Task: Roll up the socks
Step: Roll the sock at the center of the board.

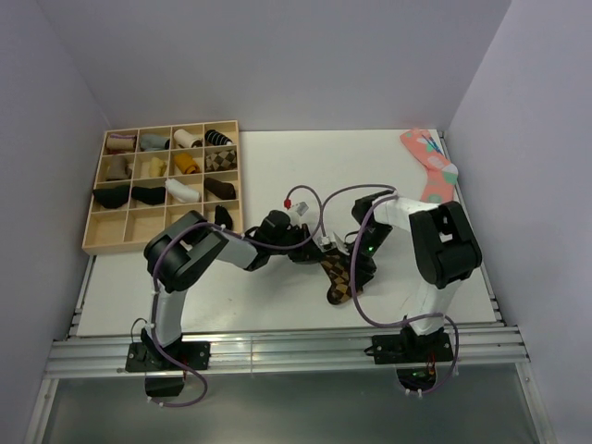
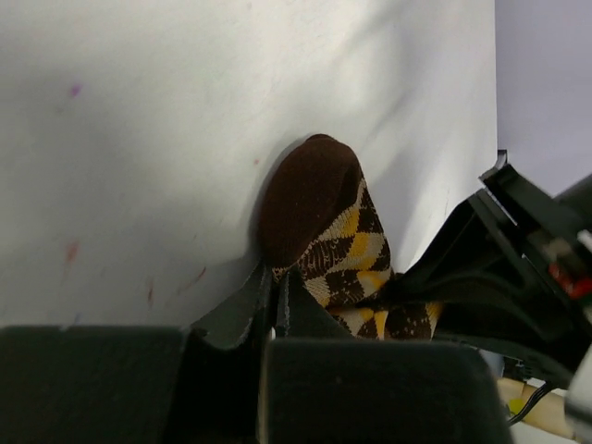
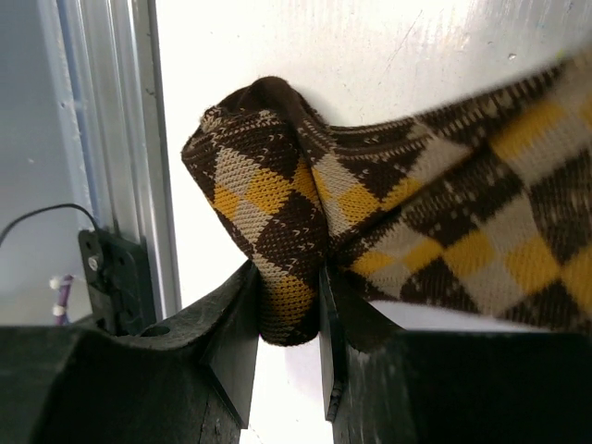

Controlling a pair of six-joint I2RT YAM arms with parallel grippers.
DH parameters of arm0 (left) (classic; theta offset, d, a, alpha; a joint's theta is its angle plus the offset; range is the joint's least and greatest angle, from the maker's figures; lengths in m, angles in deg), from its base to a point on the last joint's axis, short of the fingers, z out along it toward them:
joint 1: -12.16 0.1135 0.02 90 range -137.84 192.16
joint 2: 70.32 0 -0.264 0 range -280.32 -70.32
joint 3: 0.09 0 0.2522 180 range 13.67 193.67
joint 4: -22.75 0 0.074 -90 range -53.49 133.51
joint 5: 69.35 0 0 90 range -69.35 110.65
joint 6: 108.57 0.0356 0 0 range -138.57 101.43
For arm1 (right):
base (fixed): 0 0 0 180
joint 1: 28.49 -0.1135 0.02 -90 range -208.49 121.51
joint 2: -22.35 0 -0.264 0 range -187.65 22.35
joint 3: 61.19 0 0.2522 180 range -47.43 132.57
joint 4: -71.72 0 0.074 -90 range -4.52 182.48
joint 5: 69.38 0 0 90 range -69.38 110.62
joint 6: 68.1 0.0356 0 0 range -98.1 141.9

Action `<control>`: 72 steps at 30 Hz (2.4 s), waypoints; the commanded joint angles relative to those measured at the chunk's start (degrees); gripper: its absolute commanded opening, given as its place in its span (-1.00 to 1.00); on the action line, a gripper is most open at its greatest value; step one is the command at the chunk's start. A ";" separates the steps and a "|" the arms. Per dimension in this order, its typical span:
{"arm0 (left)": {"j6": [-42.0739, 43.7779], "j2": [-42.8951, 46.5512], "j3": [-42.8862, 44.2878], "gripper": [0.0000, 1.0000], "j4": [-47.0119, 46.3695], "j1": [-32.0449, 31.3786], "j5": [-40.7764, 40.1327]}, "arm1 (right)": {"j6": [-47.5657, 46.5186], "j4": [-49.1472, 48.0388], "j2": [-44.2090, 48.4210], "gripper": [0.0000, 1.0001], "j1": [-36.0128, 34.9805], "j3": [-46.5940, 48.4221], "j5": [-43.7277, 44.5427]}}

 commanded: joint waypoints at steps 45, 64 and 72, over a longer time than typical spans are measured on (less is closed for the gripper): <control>23.73 15.70 -15.78 -0.12 -19.19 -22.46 -19.12 | 7.48 7.79 -11.48 -0.57 -0.54 7.33 3.69; 26.64 7.01 -6.90 -0.19 -8.11 -25.36 -16.12 | 8.44 5.94 -10.25 -0.49 -0.46 6.01 3.52; 24.44 3.57 -1.46 -0.87 1.02 -25.97 -18.76 | 11.95 0.41 -5.77 -0.21 0.07 4.25 2.99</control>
